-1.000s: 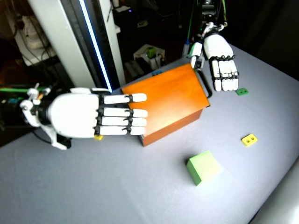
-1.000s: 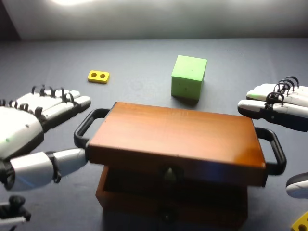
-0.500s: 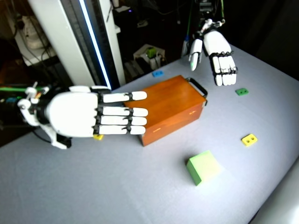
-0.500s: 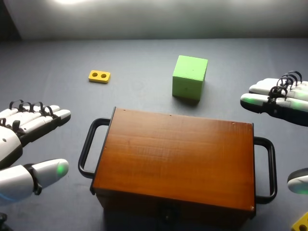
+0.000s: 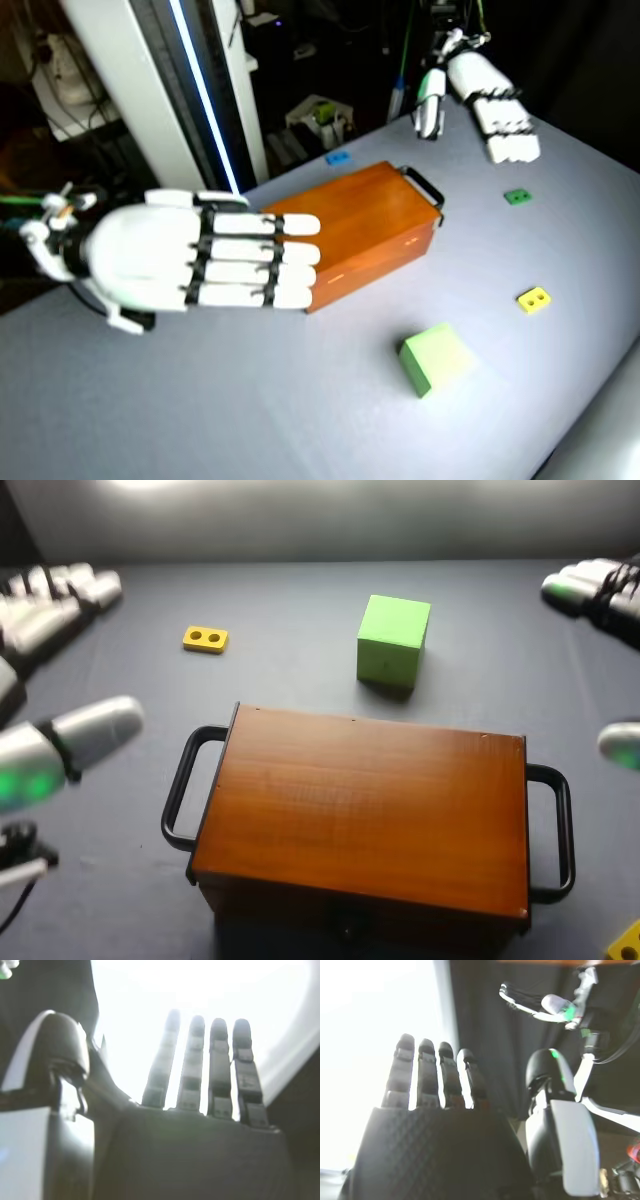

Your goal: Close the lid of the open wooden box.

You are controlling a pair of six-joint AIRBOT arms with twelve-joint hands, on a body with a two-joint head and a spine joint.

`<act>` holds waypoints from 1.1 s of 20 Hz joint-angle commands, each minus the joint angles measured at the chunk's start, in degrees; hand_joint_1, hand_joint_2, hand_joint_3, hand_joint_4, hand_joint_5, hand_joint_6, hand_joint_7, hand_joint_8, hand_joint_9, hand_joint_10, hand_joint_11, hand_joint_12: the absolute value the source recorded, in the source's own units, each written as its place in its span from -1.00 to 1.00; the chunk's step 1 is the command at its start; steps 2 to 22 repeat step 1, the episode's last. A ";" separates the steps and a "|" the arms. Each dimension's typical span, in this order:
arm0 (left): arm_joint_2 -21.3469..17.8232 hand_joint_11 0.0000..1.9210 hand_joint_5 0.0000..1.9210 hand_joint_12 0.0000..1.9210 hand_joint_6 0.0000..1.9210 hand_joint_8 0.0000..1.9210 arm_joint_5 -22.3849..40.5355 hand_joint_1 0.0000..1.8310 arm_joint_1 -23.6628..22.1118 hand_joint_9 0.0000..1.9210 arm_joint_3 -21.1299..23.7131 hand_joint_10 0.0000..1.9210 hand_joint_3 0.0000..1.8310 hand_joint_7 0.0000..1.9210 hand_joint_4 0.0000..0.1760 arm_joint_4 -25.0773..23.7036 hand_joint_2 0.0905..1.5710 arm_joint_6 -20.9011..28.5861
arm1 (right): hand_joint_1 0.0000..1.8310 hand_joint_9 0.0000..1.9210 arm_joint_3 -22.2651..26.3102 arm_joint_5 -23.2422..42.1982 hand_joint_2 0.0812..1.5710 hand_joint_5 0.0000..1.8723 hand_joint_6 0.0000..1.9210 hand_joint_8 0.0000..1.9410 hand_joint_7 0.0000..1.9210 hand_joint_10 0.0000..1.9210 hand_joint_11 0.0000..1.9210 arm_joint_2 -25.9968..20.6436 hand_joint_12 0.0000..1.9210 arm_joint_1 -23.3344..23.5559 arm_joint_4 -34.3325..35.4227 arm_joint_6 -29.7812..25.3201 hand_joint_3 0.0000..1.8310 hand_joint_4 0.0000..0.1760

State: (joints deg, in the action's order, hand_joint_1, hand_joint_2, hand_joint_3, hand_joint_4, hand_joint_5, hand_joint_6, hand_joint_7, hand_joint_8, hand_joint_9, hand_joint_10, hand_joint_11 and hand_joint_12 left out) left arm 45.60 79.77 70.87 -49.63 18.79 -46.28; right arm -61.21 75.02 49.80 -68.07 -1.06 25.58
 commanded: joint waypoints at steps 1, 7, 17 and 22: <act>0.24 -1.00 -0.94 -1.00 -0.99 -1.00 9.67 -1.00 -1.53 -1.00 -0.62 -1.00 -0.97 -1.00 -0.73 -0.79 0.70 0.35 | -0.76 -1.00 -0.22 10.49 0.64 -0.94 -0.99 -1.00 -1.00 -1.00 -1.00 0.29 -1.00 1.16 1.79 -0.05 -0.99 -0.40; 0.24 -1.00 -0.94 -1.00 -0.99 -1.00 9.67 -1.00 -1.53 -1.00 -0.62 -1.00 -0.97 -1.00 -0.73 -0.79 0.70 0.35 | -0.76 -1.00 -0.22 10.49 0.64 -0.94 -0.99 -1.00 -1.00 -1.00 -1.00 0.29 -1.00 1.16 1.79 -0.05 -0.99 -0.40; 0.24 -1.00 -0.94 -1.00 -0.99 -1.00 9.67 -1.00 -1.53 -1.00 -0.62 -1.00 -0.97 -1.00 -0.73 -0.79 0.70 0.35 | -0.76 -1.00 -0.22 10.49 0.64 -0.94 -0.99 -1.00 -1.00 -1.00 -1.00 0.29 -1.00 1.16 1.79 -0.05 -0.99 -0.40; 0.24 -1.00 -0.94 -1.00 -0.99 -1.00 9.67 -1.00 -1.53 -1.00 -0.62 -1.00 -0.97 -1.00 -0.73 -0.79 0.70 0.35 | -0.76 -1.00 -0.22 10.49 0.64 -0.94 -0.99 -1.00 -1.00 -1.00 -1.00 0.29 -1.00 1.16 1.79 -0.05 -0.99 -0.40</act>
